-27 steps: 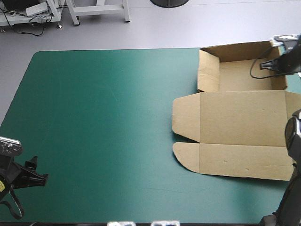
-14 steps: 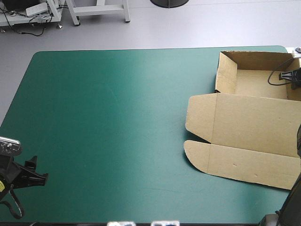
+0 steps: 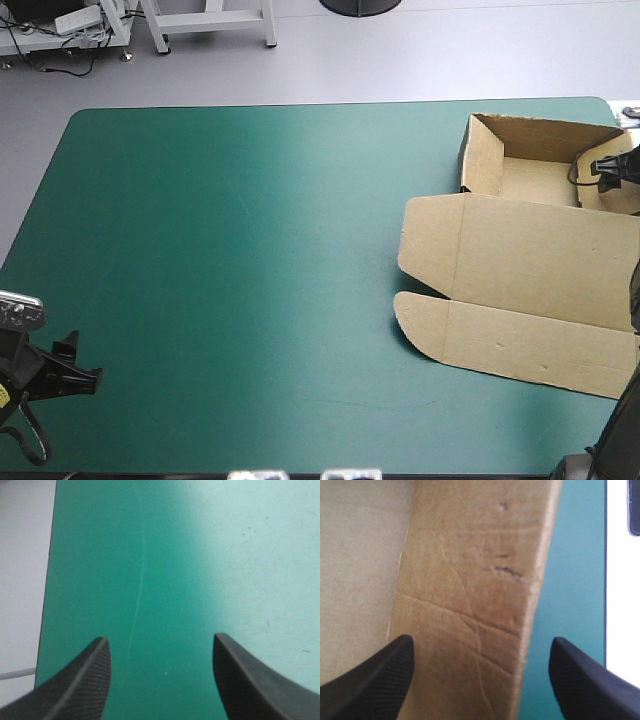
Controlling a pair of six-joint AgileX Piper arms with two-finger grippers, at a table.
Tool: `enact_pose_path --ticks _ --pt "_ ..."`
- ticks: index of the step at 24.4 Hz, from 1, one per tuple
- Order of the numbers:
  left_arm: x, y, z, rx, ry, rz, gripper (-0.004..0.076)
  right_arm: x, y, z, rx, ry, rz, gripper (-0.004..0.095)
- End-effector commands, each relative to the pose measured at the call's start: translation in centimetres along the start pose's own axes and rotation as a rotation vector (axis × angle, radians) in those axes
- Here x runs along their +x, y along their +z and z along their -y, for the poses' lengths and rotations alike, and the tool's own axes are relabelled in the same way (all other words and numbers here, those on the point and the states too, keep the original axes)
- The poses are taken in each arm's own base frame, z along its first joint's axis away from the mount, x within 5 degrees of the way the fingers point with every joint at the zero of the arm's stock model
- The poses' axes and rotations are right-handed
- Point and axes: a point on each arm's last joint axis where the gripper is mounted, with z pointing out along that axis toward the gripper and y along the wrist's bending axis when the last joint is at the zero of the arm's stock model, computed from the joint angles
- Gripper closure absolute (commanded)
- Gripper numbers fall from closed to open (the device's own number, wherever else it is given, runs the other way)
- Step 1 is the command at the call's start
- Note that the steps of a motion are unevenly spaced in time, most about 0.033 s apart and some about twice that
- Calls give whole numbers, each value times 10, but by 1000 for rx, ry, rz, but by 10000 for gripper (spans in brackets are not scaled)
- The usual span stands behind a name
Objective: Fold the box
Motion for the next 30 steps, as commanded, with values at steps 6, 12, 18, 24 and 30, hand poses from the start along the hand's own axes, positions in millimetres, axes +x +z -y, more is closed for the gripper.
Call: enact_pose_path --ticks 6,12,18,24,30 --pt "-8 -4 -3 -13 -17 55 290 -12 -149 -28 14 -4 347 122" --pt "-11 -4 0 18 -26 83 290 31 -311 -140 -254 -221 732 122" --pt "-13 -5 2 36 -28 107 290 82 -347 -198 -236 -360 729 151" --pt "-14 -5 2 41 -30 117 290 137 -326 -216 -216 -419 575 208" --pt "-15 -5 3 56 -35 132 290 191 -274 -211 -226 -383 371 240"
